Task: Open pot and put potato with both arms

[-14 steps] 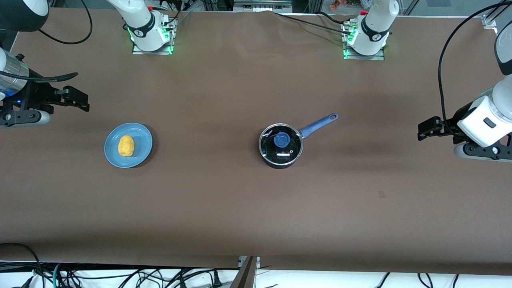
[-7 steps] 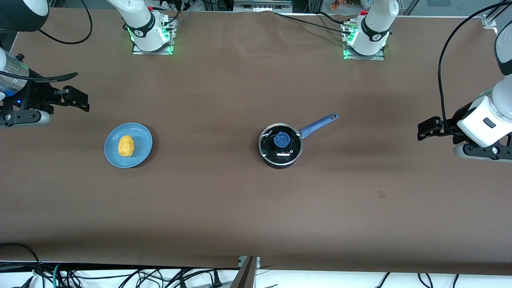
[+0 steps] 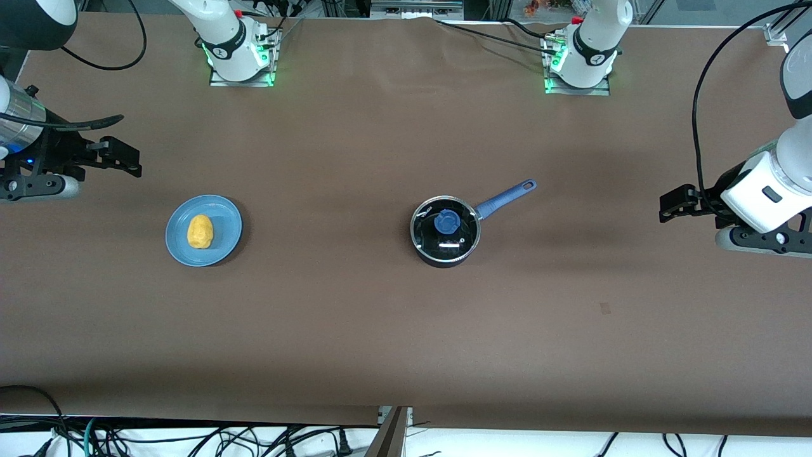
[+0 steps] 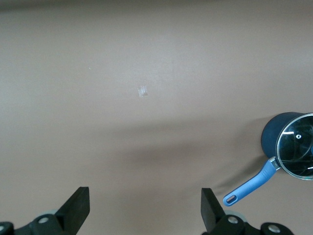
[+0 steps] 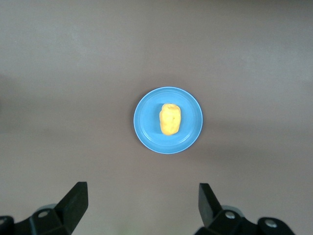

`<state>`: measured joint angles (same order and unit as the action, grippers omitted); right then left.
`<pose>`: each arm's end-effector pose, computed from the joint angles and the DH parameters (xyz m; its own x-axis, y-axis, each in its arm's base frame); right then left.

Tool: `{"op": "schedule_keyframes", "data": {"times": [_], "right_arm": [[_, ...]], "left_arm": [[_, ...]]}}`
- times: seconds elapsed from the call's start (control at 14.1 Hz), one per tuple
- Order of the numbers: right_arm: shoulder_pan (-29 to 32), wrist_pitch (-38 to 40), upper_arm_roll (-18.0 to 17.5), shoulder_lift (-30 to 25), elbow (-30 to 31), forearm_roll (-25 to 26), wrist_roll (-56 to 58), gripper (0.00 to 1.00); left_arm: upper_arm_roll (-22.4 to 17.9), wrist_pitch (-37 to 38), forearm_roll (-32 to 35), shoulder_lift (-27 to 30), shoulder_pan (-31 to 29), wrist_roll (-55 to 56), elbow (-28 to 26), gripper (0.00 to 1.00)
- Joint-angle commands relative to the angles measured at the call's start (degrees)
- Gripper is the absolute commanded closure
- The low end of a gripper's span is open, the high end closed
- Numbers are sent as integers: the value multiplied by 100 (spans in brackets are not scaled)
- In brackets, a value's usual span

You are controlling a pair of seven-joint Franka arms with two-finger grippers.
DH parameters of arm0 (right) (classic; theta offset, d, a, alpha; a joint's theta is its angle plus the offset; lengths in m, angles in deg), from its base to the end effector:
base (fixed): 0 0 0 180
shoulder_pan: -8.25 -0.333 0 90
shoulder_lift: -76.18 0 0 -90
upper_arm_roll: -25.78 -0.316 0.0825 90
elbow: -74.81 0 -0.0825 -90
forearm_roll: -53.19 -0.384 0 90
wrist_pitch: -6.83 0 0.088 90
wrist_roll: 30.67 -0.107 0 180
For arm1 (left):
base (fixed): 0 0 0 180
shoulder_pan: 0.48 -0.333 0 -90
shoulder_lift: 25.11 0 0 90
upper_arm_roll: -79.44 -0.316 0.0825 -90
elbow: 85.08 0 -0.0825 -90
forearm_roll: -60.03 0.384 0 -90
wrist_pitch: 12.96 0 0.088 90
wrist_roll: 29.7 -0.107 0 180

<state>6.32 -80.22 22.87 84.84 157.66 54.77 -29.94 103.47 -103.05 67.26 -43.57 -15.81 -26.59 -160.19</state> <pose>0.5929 0.0448 0.5919 0.9924 0.0954 -0.0778 0.0972 -0.9951 0.0189 0.6423 -0.0413 0.5670 0.9960 -0.0827 -0.0343 -0.0827 -0.9966 0.0013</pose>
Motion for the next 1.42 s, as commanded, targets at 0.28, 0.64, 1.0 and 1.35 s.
{"op": "schedule_keyframes", "data": {"times": [0.28,0.64,1.0,1.35], "right_arm": [[62,4,-34,22,-58,-52,33,0],[53,12,-34,22,-58,-43,33,0],[53,12,-34,153,-50,-43,33,0],[62,-5,-34,399,-23,27,15,0]], "left_arm": [[23,26,104,-88,171,277,111,0],[23,18,147,-193,731,1294,111,0],[23,-412,121,-430,1374,2964,58,0],[14,-1000,173,-711,1954,4099,-143,0]]}}
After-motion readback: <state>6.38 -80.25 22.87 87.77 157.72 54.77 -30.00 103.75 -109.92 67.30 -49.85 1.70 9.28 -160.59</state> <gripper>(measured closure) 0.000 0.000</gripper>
